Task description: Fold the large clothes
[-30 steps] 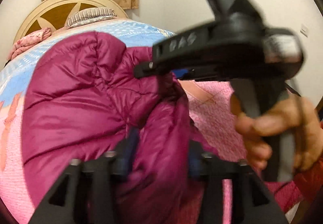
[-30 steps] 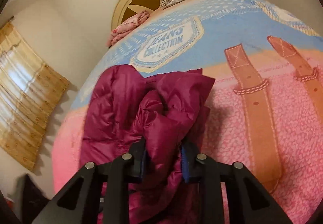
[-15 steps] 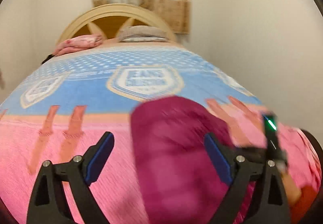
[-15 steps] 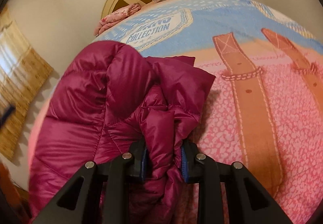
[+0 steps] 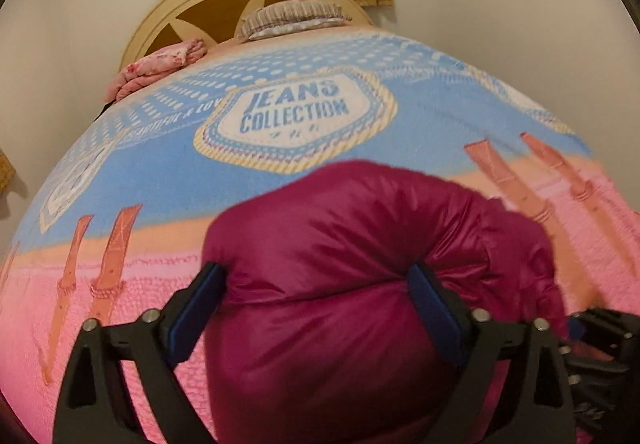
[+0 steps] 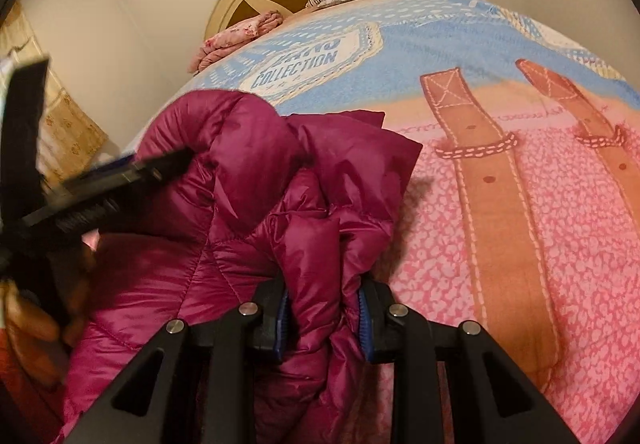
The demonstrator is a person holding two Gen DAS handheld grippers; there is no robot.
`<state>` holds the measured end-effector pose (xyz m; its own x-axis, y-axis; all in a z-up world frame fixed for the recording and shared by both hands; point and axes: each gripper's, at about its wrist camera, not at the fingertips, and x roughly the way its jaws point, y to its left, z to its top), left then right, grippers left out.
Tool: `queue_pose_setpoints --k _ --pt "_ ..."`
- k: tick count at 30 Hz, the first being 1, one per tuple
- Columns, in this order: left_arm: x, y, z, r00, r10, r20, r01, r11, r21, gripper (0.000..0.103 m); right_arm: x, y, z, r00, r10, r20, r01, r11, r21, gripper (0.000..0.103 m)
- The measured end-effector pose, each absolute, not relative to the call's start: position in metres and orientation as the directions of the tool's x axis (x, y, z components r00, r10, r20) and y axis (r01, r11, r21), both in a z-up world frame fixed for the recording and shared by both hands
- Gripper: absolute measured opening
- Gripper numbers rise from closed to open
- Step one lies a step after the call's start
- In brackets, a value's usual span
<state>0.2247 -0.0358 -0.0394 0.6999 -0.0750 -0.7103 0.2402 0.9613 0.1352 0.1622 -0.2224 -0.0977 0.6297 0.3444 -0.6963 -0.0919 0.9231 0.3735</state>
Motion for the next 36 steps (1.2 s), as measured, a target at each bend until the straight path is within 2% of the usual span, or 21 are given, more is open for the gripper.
queue_pose_setpoints --k 6,9,11,13,17,20,22,28,32,36 --pt "0.236 -0.046 -0.056 0.689 -0.024 -0.724 0.213 0.962 0.171 0.103 0.171 -0.237 -0.101 0.606 0.411 -0.681 -0.085 0.885 0.458 0.027" --pt "0.232 -0.052 -0.058 0.7 0.0 -0.714 0.217 0.952 0.214 0.103 0.161 -0.243 -0.087 0.619 0.382 -0.686 -0.069 0.896 0.438 0.027" --pt "0.233 -0.051 -0.059 0.698 0.003 -0.716 0.214 0.953 0.213 0.103 0.137 -0.25 -0.059 0.688 0.325 -0.649 -0.054 0.915 0.4 0.027" --pt "0.234 -0.051 -0.06 0.695 0.005 -0.719 0.214 0.953 0.213 0.103 0.109 -0.244 -0.03 0.725 0.326 -0.607 -0.123 0.928 0.351 0.027" --pt "0.234 -0.053 -0.06 0.698 0.014 -0.716 0.212 0.951 0.225 0.103 0.061 -0.207 -0.005 0.676 0.422 -0.604 -0.292 0.906 0.305 0.027" --pt "0.234 -0.053 -0.06 0.699 0.016 -0.715 0.212 0.95 0.229 0.103 0.046 -0.189 -0.022 0.606 0.46 -0.649 -0.328 0.888 0.322 0.027" --pt "0.234 -0.053 -0.06 0.699 0.018 -0.715 0.212 0.949 0.232 0.103 0.041 -0.183 -0.041 0.592 0.415 -0.691 -0.309 0.909 0.281 0.027" --pt "0.235 -0.054 -0.06 0.7 0.021 -0.714 0.214 0.947 0.238 0.103 0.046 -0.19 -0.076 0.536 0.394 -0.747 -0.246 0.919 0.309 0.026" --pt "0.233 -0.056 -0.061 0.706 0.031 -0.707 0.21 0.945 0.251 0.103 0.049 -0.195 -0.086 0.52 0.415 -0.747 -0.247 0.91 0.333 0.026" --pt "0.234 -0.056 -0.062 0.702 0.029 -0.711 0.207 0.947 0.244 0.103 0.062 -0.209 -0.072 0.475 0.474 -0.741 -0.237 0.88 0.411 0.026"
